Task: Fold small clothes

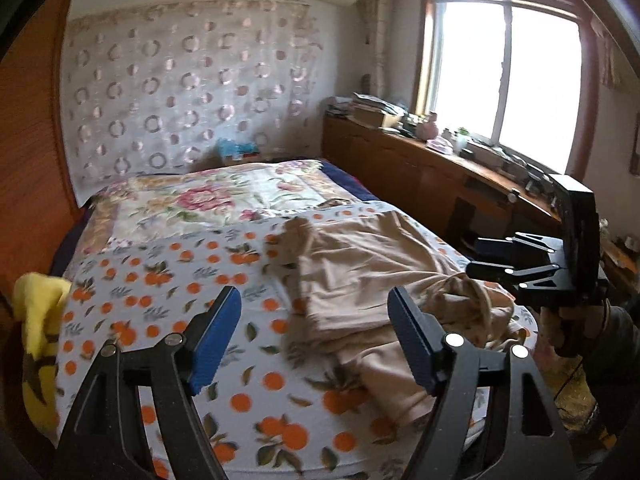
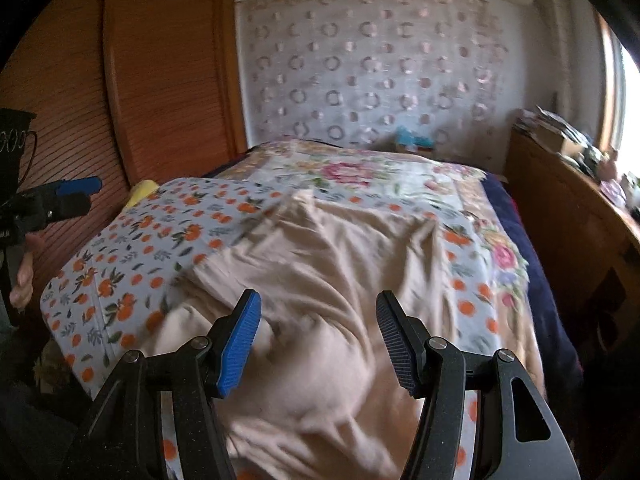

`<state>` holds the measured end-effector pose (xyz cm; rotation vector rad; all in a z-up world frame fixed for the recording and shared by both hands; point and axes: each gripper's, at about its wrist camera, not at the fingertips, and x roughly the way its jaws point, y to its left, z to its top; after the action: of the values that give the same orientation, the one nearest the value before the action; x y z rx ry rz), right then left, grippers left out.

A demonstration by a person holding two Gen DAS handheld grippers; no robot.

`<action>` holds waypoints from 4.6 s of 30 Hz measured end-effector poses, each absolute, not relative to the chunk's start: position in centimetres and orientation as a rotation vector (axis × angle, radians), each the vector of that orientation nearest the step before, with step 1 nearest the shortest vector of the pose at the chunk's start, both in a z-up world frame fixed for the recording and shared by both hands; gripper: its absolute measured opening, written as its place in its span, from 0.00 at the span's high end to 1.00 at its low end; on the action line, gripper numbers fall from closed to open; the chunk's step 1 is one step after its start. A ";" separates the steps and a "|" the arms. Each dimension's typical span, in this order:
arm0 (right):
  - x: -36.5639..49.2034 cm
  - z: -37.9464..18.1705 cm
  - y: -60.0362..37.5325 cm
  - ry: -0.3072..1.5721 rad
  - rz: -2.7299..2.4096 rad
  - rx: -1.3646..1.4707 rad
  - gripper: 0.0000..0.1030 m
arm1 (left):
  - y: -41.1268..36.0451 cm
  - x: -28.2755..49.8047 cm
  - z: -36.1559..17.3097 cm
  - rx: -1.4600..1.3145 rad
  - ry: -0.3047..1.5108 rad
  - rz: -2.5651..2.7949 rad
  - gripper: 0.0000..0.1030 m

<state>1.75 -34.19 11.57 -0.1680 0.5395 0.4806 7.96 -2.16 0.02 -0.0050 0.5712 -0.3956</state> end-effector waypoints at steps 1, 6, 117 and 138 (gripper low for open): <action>2.3 11.5 -33.5 0.544 0.494 -0.180 0.40 | -1.7 7.9 -0.1 -0.013 0.572 -0.388 0.26; 4.4 11.1 -29.5 0.580 0.568 -0.238 0.40 | 0.8 7.7 -0.9 -0.033 0.582 -0.334 0.26; 0.6 5.6 -43.5 0.790 0.262 -0.205 0.94 | -7.7 7.4 -6.7 0.049 0.728 -0.512 0.26; 6.1 4.7 -34.3 0.784 0.290 -0.220 0.52 | -8.0 7.3 -7.1 0.045 0.739 -0.512 0.26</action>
<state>6.10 -34.32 4.65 -0.2196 0.7838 0.2903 7.32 -7.96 -7.05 0.0450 0.7394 -0.5117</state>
